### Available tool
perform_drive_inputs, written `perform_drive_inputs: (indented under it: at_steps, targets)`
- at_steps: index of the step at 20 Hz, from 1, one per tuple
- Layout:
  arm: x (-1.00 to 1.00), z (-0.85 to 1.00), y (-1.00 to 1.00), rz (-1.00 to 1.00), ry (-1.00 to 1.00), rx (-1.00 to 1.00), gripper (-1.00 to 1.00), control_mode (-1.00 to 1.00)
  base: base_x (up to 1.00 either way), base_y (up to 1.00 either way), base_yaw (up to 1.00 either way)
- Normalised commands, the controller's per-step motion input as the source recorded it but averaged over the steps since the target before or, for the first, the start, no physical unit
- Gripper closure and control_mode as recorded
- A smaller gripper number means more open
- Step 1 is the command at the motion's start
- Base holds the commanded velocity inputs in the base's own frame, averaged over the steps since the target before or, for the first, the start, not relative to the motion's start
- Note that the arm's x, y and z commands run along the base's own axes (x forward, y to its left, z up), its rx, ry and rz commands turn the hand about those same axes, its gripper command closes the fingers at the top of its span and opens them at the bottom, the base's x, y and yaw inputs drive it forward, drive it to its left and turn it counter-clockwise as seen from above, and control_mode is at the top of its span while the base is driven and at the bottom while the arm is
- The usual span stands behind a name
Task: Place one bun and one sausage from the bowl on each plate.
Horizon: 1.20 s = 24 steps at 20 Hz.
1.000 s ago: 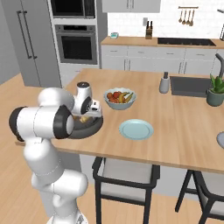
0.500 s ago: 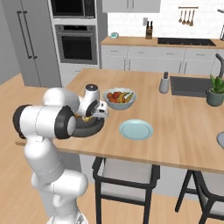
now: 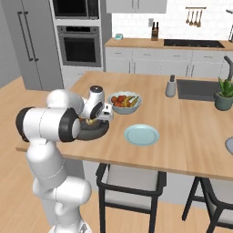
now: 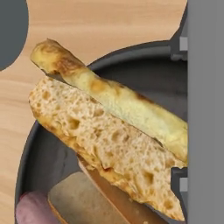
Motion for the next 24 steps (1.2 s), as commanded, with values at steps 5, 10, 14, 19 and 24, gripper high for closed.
perform_drive_inputs:
  at_steps: [5,10,14,19,24]
  targets:
    - [0.0,-0.03,0.0,0.0,0.0,0.0,1.0,-1.0,0.0,0.0,0.0]
    - [0.0,-0.03,0.0,0.0,0.0,-0.03,1.0,-1.0,0.0,0.0,0.0]
    - [-0.15,0.51,-0.13,0.0,-0.01,-0.01,1.0,-1.0,0.0,0.0,0.0]
    - [-0.46,0.64,-0.51,0.0,-0.03,0.0,1.0,-1.0,0.0,0.0,0.0]
    - [-0.33,0.06,-0.75,0.05,-0.01,-0.02,1.0,-1.0,0.0,0.0,0.0]
